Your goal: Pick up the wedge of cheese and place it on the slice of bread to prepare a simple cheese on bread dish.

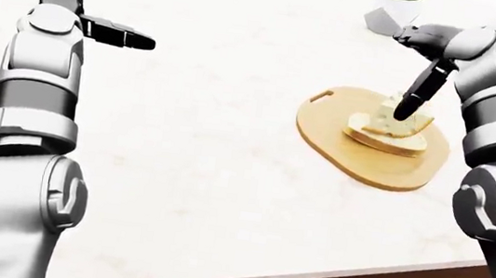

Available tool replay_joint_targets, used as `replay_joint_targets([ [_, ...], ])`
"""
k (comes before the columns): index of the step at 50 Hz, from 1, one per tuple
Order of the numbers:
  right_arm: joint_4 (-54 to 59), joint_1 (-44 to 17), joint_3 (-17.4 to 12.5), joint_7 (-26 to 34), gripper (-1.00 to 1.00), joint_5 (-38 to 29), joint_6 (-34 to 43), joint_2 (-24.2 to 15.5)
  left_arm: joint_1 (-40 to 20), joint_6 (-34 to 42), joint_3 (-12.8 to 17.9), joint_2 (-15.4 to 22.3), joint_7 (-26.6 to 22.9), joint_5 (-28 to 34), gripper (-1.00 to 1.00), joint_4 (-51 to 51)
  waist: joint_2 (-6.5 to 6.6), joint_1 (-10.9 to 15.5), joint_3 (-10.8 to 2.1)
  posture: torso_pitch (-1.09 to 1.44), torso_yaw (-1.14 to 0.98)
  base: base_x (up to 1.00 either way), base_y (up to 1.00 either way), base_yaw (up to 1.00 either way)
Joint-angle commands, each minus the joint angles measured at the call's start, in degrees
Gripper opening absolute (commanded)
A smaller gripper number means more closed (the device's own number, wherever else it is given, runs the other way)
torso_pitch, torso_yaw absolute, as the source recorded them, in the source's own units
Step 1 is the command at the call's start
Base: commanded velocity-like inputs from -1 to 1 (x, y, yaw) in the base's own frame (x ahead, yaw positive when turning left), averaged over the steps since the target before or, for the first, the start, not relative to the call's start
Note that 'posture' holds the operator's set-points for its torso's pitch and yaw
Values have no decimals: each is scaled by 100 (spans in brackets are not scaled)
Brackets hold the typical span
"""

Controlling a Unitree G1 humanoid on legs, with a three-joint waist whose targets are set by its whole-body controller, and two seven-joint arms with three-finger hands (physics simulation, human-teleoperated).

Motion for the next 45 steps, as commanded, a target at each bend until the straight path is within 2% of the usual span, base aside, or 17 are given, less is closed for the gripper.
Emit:
replay_joint_targets([
  [1, -251, -303, -58, -64, 100, 224, -32, -52, -250, -104, -2, 60, 21, 20, 100, -298, -2, 2, -199, 0, 0, 0, 0, 0],
  [7, -321, -398, -156, -13, 100, 646, 43, -106, -351, -47, -25, 30, 5, 60, 100, -313, -23, -2, -188, 0, 0, 0, 0, 0],
  [15, -466, -431, -297, -371, 100, 1293, -87, -103, -488, 107, -49, -85, -25, 79, 100, -435, -39, 7, -175, 0, 0, 0, 0, 0],
  [29, -776, -520, -245, -647, 100, 2047, 7, -88, -698, 439, -109, -380, -55, 53, 100, -791, -73, 16, -151, 0, 0, 0, 0, 0],
  [35, -824, -559, -257, -758, 100, 2296, 13, -22, -795, 521, -133, -437, -66, 44, 100, -844, -80, 13, -142, 0, 0, 0, 0, 0],
  [38, -895, -641, -416, -857, 100, 2640, -4, 83, -823, 550, -133, -490, -51, 24, 100, -878, -83, 12, -136, 0, 0, 0, 0, 0],
  [45, -959, -599, -376, -1005, 100, 3116, -234, 230, -966, 678, -138, -588, -2, -61, 100, -1005, -82, 9, -124, 0, 0, 0, 0, 0],
])
